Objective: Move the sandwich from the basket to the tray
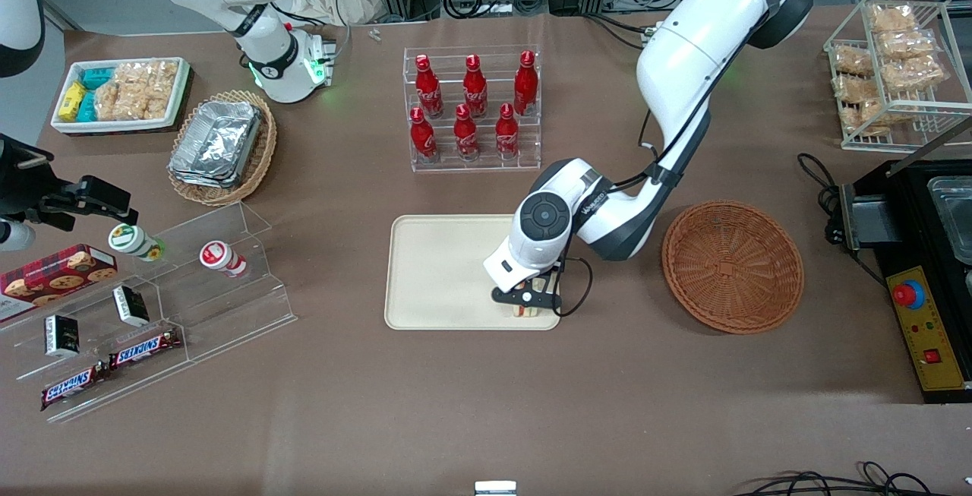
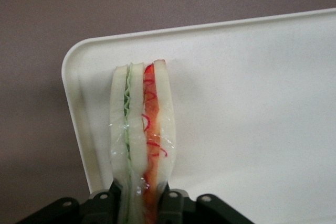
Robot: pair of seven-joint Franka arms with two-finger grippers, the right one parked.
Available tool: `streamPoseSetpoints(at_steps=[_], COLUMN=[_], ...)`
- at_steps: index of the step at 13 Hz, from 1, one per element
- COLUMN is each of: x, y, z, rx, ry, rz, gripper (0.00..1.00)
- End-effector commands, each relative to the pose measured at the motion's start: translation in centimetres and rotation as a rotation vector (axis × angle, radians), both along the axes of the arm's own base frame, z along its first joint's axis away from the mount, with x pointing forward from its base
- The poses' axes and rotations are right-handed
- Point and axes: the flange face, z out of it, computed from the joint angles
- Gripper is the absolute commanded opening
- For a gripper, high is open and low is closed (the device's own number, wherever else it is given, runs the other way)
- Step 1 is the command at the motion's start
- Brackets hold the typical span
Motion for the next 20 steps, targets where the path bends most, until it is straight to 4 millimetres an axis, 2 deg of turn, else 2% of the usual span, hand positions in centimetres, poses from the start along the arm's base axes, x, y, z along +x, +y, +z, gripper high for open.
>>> streamPoseSetpoints(at_steps=[1,2,3,5,7,9,11,12,14,15,17,20], x=[-0.1,-0.2,-0.1,0.1,0.4,0.8,1.3,1.4,0.7,0.3,0.5,1.5], y=[0.2,0.2,0.3,0.5,1.0,2.2,5.4,7.6,11.1,12.1,16.0,24.7], z=[-0.5,-0.4,-0.2,0.9,4.6,9.6,15.5,18.5,23.1,24.8,27.0,29.4], rx=[0.012,0.013,0.015,0.009,0.016,0.024,0.056,0.085,0.14,0.156,0.165,0.076], ry=[-0.016,-0.014,-0.013,-0.015,-0.029,-0.06,-0.077,-0.075,-0.061,-0.059,-0.065,-0.016], rz=[-0.015,-0.011,0.0,0.02,0.063,0.133,0.169,0.189,0.228,0.241,0.263,0.268], gripper=[0.8,0.93,0.99,0.99,0.99,0.99,0.99,0.99,0.99,0.99,0.98,0.98])
